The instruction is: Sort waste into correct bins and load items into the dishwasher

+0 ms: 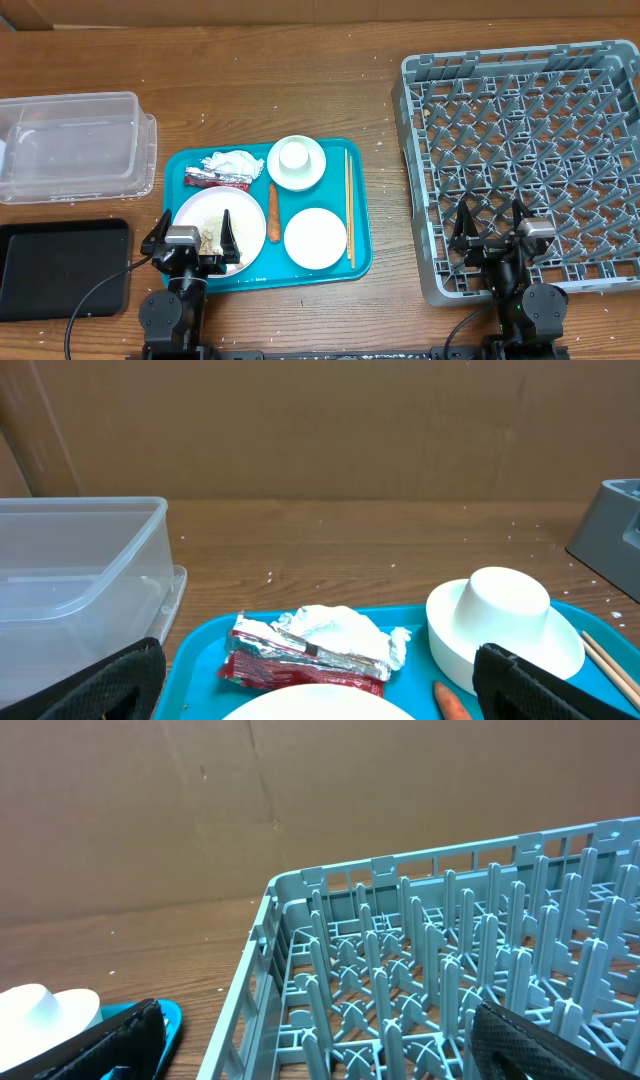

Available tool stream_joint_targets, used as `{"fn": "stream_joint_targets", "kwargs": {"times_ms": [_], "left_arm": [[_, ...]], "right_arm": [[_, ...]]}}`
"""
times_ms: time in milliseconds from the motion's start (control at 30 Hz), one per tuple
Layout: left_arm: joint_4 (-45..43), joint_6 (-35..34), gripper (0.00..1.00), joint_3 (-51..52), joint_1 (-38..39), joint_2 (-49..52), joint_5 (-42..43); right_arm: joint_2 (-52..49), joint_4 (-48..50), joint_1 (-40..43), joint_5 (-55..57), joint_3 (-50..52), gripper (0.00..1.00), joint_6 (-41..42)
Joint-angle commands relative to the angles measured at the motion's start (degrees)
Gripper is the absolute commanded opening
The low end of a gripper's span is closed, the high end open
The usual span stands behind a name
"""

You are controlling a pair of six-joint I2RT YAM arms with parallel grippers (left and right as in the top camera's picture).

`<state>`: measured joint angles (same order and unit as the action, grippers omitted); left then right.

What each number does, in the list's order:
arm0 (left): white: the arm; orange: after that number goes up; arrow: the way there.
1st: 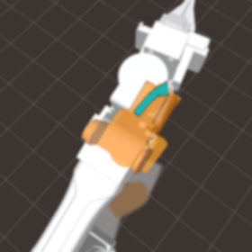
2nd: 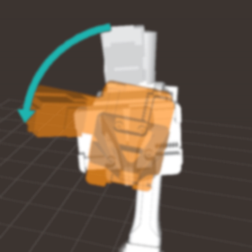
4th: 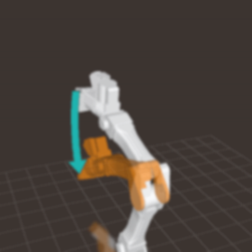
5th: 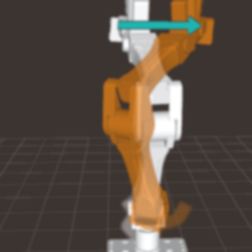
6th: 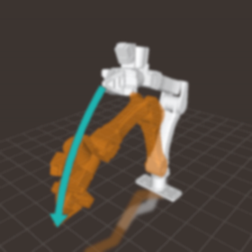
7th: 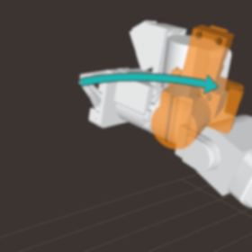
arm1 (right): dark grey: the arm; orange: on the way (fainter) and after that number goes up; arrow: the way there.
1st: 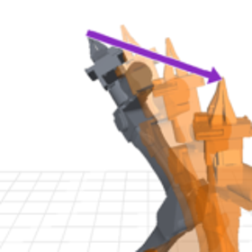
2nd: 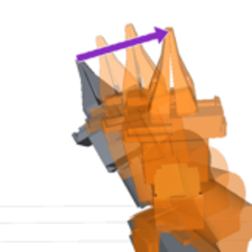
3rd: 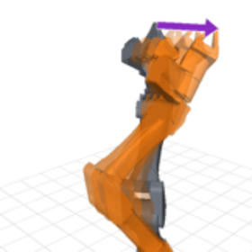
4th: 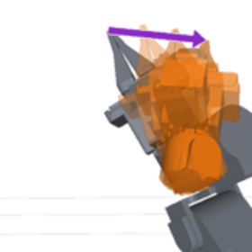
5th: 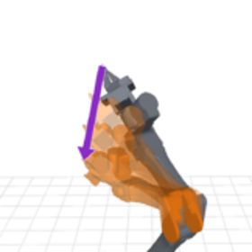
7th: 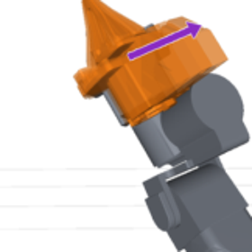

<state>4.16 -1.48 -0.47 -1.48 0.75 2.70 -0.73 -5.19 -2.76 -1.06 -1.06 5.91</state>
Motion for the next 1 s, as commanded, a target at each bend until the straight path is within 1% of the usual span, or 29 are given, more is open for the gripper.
{"fn": "stream_joint_targets", "kwargs": {"times_ms": [0, 467, 500, 567, 633, 667, 733, 800, 867, 967], "left_arm": [[0.11, 0.63, 1.00, 0.20, 0.37, -0.48, -0.35], [-0.24, 0.61, 1.00, 0.20, 0.37, -0.48, -0.35], [-2.10, -2.25, 1.00, 0.20, 0.39, -0.48, 2.14], [-3.04, -11.30, 1.00, 0.20, 0.39, -0.48, 13.05], [-3.48, -17.16, 1.00, 0.20, 0.39, -0.48, 19.15], [-4.35, -22.86, 1.00, 0.20, 0.39, -0.48, 22.77], [-6.67, -29.44, 1.00, 0.20, 0.39, -0.48, 25.16], [-13.38, -32.70, 1.00, 0.20, 0.37, -0.48, 27.34], [-19.41, -32.87, 1.00, 0.17, 0.37, -0.48, 29.33], [-20.22, -32.83, 1.00, -1.66, 0.37, -0.46, 29.81]], "right_arm": [[0.55, 0.35, -0.48, 0.37, 0.59, 1.00, -0.17], [0.55, 0.35, -0.48, 0.37, 0.59, 1.00, -0.17], [0.55, 0.35, -0.48, 0.37, 0.59, 1.00, -0.17], [0.55, 0.35, -0.48, 0.37, 0.59, 1.00, -0.17], [0.55, 0.35, -0.48, 0.37, 0.59, 1.00, -0.17], [0.55, 0.35, -0.48, 0.37, 0.59, 1.00, -0.17], [0.55, 0.35, -0.48, 0.37, 0.59, 1.00, -0.17], [0.55, 0.35, -0.48, 0.37, 0.59, 1.00, -0.17], [0.55, 0.35, -0.48, 0.37, 0.59, 1.00, -0.17], [0.55, 0.35, -0.48, 0.37, 0.59, 1.00, -0.17]]}}
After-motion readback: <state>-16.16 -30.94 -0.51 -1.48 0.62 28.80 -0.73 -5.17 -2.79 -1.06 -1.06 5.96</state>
